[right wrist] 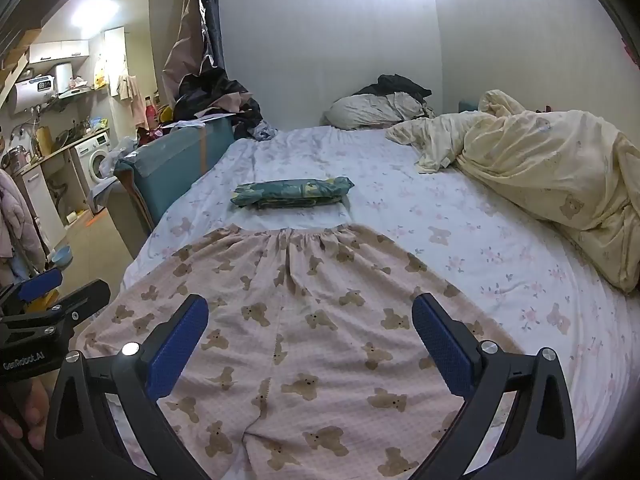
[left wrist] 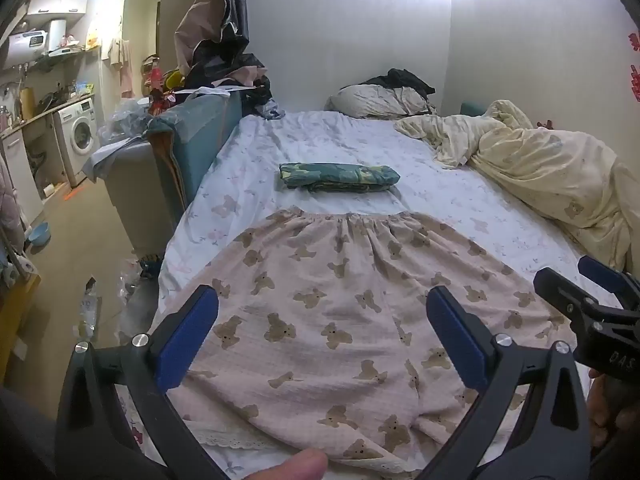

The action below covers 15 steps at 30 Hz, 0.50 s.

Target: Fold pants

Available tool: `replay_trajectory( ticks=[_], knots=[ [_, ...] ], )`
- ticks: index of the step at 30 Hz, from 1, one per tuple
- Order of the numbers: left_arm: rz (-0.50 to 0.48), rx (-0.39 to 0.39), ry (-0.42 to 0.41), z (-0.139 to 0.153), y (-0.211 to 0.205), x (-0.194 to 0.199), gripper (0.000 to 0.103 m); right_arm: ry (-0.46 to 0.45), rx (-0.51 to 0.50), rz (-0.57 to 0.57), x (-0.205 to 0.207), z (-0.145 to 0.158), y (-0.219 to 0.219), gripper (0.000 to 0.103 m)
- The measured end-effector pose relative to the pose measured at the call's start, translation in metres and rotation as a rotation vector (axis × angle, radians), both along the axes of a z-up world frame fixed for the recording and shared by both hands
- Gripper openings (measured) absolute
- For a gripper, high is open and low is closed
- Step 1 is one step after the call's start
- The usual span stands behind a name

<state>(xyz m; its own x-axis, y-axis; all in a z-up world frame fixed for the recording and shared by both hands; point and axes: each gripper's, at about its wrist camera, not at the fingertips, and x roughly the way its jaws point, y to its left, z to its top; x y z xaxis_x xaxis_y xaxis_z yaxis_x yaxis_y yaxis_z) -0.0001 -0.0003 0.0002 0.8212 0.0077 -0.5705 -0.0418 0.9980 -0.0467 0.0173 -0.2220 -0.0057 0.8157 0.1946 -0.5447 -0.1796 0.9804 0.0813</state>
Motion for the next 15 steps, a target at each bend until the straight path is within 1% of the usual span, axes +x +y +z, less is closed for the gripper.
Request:
replay_trajectory(
  ticks=[11,15],
  knots=[
    [-0.002,-0.004,0.003,0.0003,0.0002,0.0003,0.102,-0.004,-0.009,0.004,-0.004,0.0014,0.0008,0.103],
    [-0.002,-0.004,0.001,0.0015,0.0,0.0007,0.102,0.01,-0.001,-0.001,-0.0003,-0.0003,-0.0009,0.103]
  ],
)
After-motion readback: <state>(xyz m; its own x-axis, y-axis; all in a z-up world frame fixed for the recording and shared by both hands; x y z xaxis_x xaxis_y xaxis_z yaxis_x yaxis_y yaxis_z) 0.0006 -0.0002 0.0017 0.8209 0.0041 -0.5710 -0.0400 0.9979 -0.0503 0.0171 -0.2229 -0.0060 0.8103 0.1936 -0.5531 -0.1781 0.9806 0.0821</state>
